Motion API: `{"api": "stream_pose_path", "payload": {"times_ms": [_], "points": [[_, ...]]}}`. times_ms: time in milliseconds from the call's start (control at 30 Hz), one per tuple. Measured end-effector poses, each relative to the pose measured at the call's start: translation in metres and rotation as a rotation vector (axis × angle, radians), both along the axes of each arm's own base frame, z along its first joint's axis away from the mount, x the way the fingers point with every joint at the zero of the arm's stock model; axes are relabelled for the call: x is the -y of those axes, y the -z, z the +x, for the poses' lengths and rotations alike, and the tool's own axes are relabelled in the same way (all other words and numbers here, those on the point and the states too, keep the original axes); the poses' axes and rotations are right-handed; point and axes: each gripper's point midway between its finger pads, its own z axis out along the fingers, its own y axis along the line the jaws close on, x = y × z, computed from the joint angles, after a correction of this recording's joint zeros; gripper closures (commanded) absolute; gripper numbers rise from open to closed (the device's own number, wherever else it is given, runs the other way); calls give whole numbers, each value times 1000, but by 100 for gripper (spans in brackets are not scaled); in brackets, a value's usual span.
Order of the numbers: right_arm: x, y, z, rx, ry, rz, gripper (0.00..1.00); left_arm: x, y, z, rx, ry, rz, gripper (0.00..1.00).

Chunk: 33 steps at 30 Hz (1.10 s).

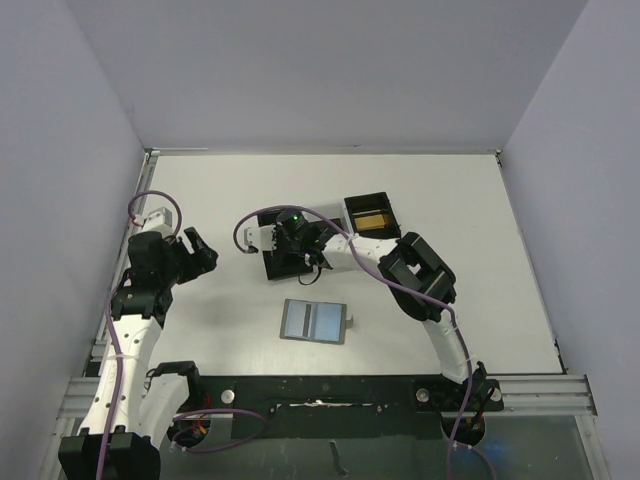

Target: Take the credit cards out of the card holder

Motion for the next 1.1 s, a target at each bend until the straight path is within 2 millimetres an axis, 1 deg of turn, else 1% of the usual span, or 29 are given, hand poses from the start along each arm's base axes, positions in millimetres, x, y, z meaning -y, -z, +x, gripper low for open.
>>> {"api": "stream_pose_path", "payload": {"times_ms": [167,567,667,833,967,1033,1100], "points": [[-2,-2,2,16,-2,-8,84,-1,-1,0,4,-4,3,27],[-3,2,-1,-16,19,19,59,-1,-1,0,4,-6,3,27],[-4,2,-2,-28,24,30,56,-1,-1,0,4,-5,3,27],[-3,4,-2,-57,40,59,53,-1,-1,0,6,-6,4,27],[-3,3,-5,-80,47,85,51,-1,-6,-1,23,-6,4,27],[-2,-4,-7,-87,49,103,50,-1,-7,-1,29,-6,4,27],[-2,-17,-8,-83,54,132,48,-1,-7,-1,28,-5,4,27]]}}
